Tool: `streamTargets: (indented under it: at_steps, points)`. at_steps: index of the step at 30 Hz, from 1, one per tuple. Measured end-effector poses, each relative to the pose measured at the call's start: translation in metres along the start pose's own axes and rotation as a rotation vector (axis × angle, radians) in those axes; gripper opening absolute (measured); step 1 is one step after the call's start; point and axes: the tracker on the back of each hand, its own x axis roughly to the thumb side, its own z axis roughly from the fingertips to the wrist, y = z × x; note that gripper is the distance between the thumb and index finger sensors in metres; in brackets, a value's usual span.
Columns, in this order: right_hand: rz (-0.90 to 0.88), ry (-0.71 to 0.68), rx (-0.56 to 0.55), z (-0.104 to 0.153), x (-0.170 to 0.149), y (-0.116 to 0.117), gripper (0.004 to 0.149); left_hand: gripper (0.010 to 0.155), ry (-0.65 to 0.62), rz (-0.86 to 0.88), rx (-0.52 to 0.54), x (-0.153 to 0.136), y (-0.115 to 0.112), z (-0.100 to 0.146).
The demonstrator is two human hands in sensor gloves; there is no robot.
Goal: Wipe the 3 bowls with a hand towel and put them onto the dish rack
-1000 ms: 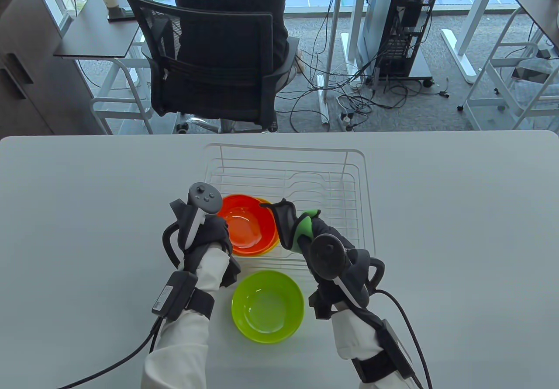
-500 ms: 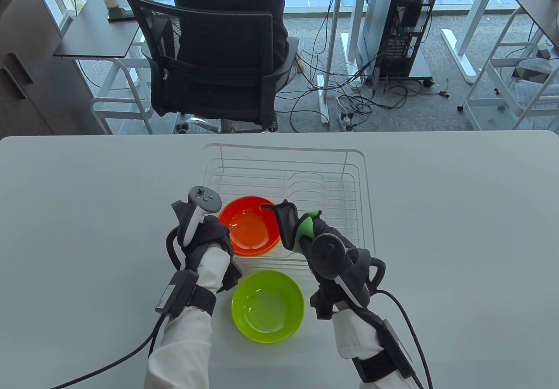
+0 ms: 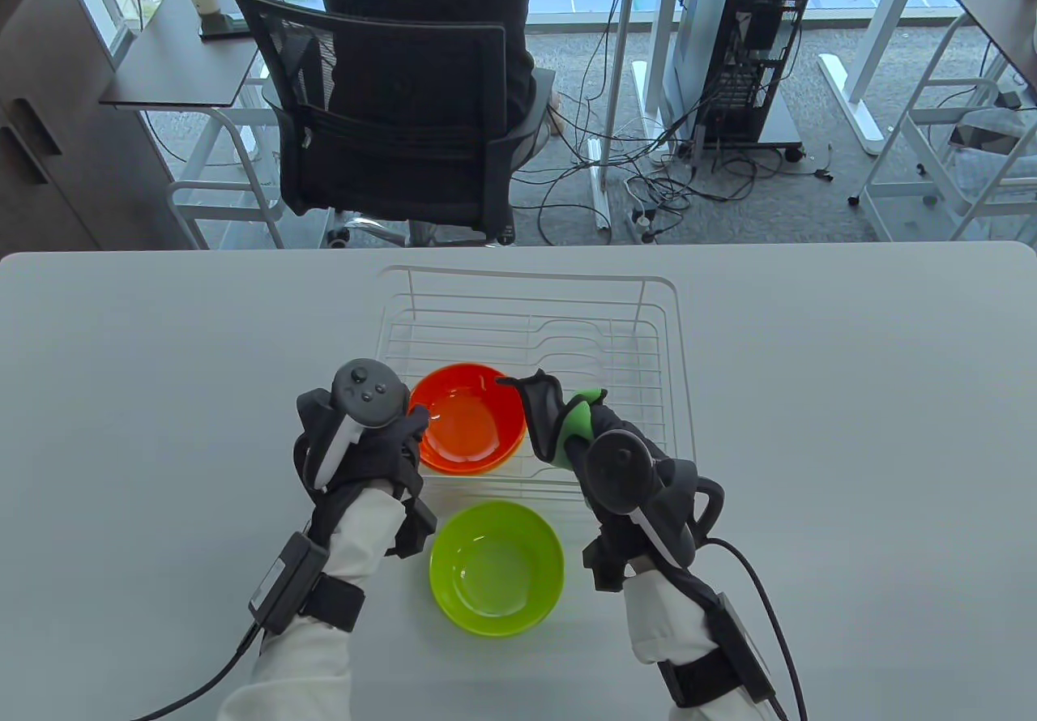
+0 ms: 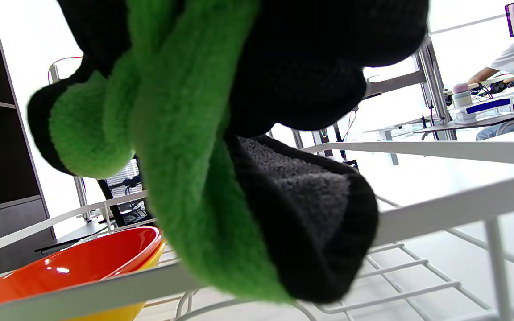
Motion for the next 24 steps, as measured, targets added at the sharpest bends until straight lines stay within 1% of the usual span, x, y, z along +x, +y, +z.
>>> streamTargets:
  at_steps: [3, 6, 13, 18, 24]
  points:
    - [-0.004, 0.01, -0.001, -0.001, -0.004, -0.001, 0.056, 0.057, -0.063, -0.011, 0.024, 0.004, 0.006, 0.014]
    - [-0.01, 0.019, 0.0, -0.002, -0.007, -0.001, 0.056, 0.057, -0.104, -0.015, 0.023, 0.004, 0.011, 0.027]
    - [-0.014, 0.036, 0.0, -0.004, -0.012, -0.002, 0.056, 0.057, -0.186, 0.04, 0.016, 0.0, 0.011, 0.05]
    - [-0.018, 0.045, -0.001, -0.005, -0.015, -0.001, 0.056, 0.057, -0.205, 0.04, -0.027, -0.008, 0.0, 0.061]
    - [-0.013, 0.049, 0.002, -0.005, -0.016, 0.0, 0.056, 0.057, -0.186, 0.003, -0.148, -0.022, -0.011, 0.062]
